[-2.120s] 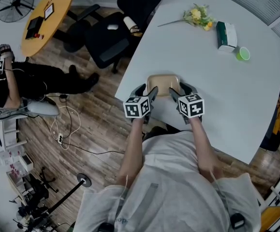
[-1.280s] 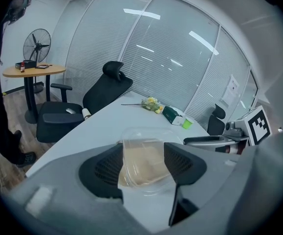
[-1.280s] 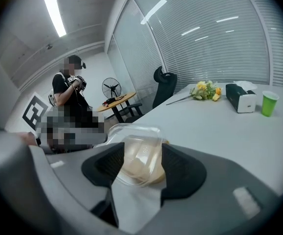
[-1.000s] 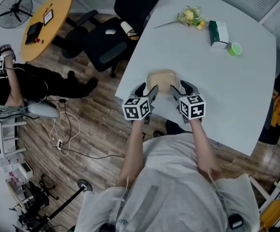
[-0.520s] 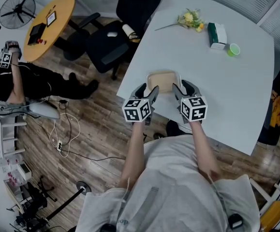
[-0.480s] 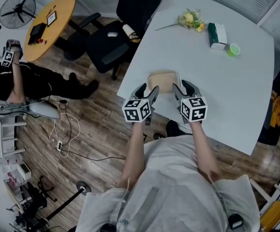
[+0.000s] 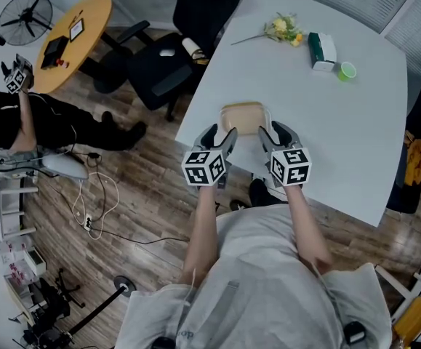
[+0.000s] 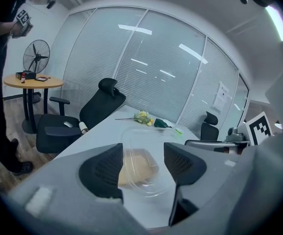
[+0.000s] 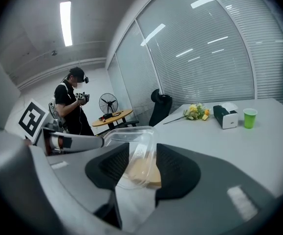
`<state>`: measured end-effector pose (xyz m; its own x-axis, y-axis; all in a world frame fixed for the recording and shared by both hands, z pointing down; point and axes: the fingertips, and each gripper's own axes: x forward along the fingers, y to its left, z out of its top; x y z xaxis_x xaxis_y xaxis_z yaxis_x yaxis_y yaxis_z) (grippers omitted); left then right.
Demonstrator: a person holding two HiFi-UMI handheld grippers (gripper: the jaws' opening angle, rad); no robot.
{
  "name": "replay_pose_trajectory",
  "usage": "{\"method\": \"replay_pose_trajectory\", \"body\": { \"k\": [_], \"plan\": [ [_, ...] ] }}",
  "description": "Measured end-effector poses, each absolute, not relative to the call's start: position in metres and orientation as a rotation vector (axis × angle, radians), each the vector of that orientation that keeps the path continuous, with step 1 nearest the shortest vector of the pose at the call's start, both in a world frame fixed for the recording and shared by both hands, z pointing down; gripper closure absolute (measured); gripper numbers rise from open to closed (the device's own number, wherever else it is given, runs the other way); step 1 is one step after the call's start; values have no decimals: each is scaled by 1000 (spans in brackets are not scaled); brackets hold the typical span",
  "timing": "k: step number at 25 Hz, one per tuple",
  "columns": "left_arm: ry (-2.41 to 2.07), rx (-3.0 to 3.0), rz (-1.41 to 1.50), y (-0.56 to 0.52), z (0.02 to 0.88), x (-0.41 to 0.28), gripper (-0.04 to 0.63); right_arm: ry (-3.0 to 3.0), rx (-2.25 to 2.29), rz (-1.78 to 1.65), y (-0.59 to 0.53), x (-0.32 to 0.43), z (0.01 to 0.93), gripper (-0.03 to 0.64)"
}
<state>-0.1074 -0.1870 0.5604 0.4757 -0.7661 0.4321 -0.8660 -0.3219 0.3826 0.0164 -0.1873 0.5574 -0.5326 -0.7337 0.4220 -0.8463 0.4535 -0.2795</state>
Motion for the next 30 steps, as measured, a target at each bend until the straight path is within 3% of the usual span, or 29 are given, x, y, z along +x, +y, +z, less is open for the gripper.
{"method": "replay_pose_trajectory", "body": {
  "k": [7,25,30],
  "plan": [
    [-1331,2188,152,-177,548,-108,407,-2470,1410,682,-180,26,552,465],
    [-1452,2159,152,-171,539,-124,505,-2468,1465,628,-177,29,539,531],
    [-1466,2149,158,-174,541,-127,506,-2470,1442,622,-180,26,540,531]
  ]
}}
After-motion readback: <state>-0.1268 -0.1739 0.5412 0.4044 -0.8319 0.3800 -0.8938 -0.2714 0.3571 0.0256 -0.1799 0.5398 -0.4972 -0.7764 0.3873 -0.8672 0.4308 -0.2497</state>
